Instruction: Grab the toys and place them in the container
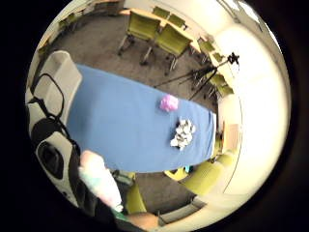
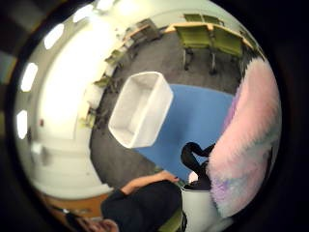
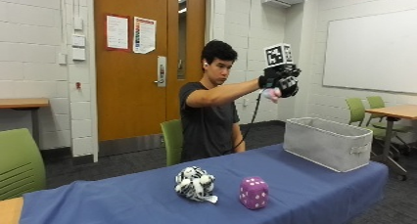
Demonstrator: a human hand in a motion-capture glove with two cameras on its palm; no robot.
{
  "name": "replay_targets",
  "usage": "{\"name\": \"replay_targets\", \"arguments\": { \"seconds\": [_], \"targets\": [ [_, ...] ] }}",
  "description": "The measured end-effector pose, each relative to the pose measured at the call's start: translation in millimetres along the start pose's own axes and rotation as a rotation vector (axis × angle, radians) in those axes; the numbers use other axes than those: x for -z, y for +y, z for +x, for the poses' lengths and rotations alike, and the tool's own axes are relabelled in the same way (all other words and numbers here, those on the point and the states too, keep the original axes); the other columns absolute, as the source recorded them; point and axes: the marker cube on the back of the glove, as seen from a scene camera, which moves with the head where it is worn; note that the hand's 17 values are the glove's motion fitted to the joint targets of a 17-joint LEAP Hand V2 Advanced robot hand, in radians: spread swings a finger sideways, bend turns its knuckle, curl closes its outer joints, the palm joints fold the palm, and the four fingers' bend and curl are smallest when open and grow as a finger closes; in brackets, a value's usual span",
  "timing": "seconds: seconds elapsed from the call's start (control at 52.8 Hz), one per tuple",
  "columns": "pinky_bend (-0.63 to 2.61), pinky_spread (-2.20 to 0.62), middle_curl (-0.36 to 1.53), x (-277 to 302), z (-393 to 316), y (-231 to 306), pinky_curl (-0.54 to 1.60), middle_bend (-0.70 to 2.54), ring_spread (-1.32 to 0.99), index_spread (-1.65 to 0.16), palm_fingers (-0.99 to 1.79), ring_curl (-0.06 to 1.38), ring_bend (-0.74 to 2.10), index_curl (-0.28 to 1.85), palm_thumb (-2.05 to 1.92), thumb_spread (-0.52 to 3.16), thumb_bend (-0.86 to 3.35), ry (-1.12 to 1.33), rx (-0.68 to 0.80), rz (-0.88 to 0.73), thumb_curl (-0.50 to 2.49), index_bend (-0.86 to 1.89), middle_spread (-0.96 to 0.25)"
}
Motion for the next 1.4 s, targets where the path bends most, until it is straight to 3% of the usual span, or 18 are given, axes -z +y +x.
{"name": "replay_targets", "arguments": {
  "seconds": [0.057, 0.265, 0.36, 0.398, 0.473, 0.53, 0.625, 0.663, 0.7, 0.719, 0.757, 0.833, 0.909, 1.022, 1.098, 1.193, 1.287, 1.401],
  "targets": [
    [0.89, -0.46, 0.67, 7.2, -27.3, -29.4, 0.49, 1.04, -0.37, -0.22, 1.23, 0.56, 1.23, 0.67, 0.56, 0.68, 0.14, 0.028, -0.028, 0.01, 0.9, 0.7, -0.22],
    [0.9, -0.46, 0.67, -0.5, -154.5, -117.7, 0.49, 1.06, -0.36, -0.21, 1.22, 0.55, 1.25, 0.7, 0.54, 0.64, 0.15, -0.115, 0.164, -0.005, 0.99, 0.71, -0.21],
    [0.91, -0.46, 0.66, -27.9, -192.6, -153.7, 0.5, 1.07, -0.36, -0.2, 1.22, 0.55, 1.25, 0.71, 0.53, 0.63, 0.16, 0.008, -0.007, -0.022, 1.04, 0.71, -0.21],
    [0.91, -0.46, 0.66, -35.9, -207.8, -162.1, 0.49, 1.07, -0.36, -0.2, 1.22, 0.55, 1.25, 0.71, 0.53, 0.63, 0.16, -0.025, -0.003, -0.03, 1.05, 0.71, -0.21],
    [0.9, -0.46, 0.66, -45.9, -194.3, -169.5, 0.49, 1.08, -0.36, -0.19, 1.21, 0.55, 1.25, 0.72, 0.52, 0.63, 0.16, -0.192, 0.093, -0.043, 1.08, 0.71, -0.21],
    [0.9, -0.46, 0.66, -55.2, -178.8, -169.5, 0.49, 1.07, -0.36, -0.19, 1.21, 0.54, 1.25, 0.73, 0.52, 0.63, 0.17, -0.163, 0.149, -0.056, 1.11, 0.71, -0.2],
    [0.89, -0.46, 0.65, -71.9, -157.0, -167.5, 0.49, 1.08, -0.36, -0.2, 1.18, 0.53, 1.24, 0.74, 0.49, 0.64, 0.16, -0.088, 0.084, -0.162, 1.14, 0.7, -0.2],
    [0.95, -0.47, 0.62, -77.4, -161.8, -164.4, 0.49, 0.99, -0.37, -0.23, 0.9, 0.53, 1.23, 0.7, 0.38, 0.71, 0.08, -0.061, 0.077, -0.224, 1.11, 0.49, -0.22],
    [1.11, -0.39, 0.58, -81.1, -165.2, -161.1, 0.58, 0.74, -0.33, -0.24, 0.15, 0.55, 1.18, 0.72, 0.05, 0.86, -0.12, -0.033, 0.101, -0.259, 0.95, 0.29, -0.18],
    [1.17, -0.36, 0.58, -81.9, -164.6, -160.5, 0.62, 0.7, -0.31, -0.23, 0.01, 0.57, 1.16, 0.74, 0.01, 0.88, -0.12, -0.03, 0.096, -0.263, 0.91, 0.25, -0.16],
    [1.2, -0.3, 0.53, -80.2, -174.7, -160.6, 0.59, 0.6, -0.26, -0.24, -0.22, 0.52, 1.03, 0.67, -0.1, 0.89, -0.15, -0.056, 0.056, -0.253, 0.85, 0.12, -0.12],
    [1.14, -0.22, 0.46, -73.1, -233.4, -159.5, 0.51, 0.5, -0.22, -0.26, -0.22, 0.4, 0.85, 0.48, -0.16, 0.92, -0.14, -0.039, -0.026, -0.221, 0.73, 0.06, -0.08],
    [1.07, -0.17, 0.44, -70.0, -206.5, -151.3, 0.47, 0.44, -0.19, -0.26, -0.18, 0.34, 0.77, 0.44, -0.17, 0.93, -0.14, 0.127, 0.027, -0.186, 0.64, 0.1, -0.07],
    [0.98, -0.14, 0.42, -51.8, -183.3, -137.2, 0.43, 0.4, -0.2, -0.26, -0.11, 0.31, 0.69, 0.42, -0.17, 0.94, -0.13, 0.004, 0.027, -0.139, 0.52, 0.15, -0.05],
    [0.94, -0.13, 0.41, -35.9, -152.8, -119.8, 0.4, 0.38, -0.21, -0.27, -0.08, 0.3, 0.66, 0.41, -0.16, 0.94, -0.12, -0.1, 0.103, -0.103, 0.46, 0.16, -0.05],
    [0.9, -0.11, 0.41, -33.3, -80.9, -107.8, 0.38, 0.37, -0.23, -0.27, -0.04, 0.29, 0.64, 0.41, -0.16, 0.95, -0.12, 0.103, -0.04, -0.083, 0.4, 0.17, -0.06],
    [0.87, -0.11, 0.41, -9.9, -19.8, -73.6, 0.37, 0.37, -0.24, -0.28, -0.01, 0.28, 0.61, 0.41, -0.16, 0.96, -0.12, 0.0, 0.036, -0.074, 0.34, 0.17, -0.07],
    [0.84, -0.1, 0.41, -5.8, 80.7, -45.5, 0.35, 0.37, -0.26, -0.3, 0.01, 0.27, 0.59, 0.41, -0.15, 0.97, -0.11, 0.169, -0.271, -0.074, 0.3, 0.19, -0.08]
  ]
}}
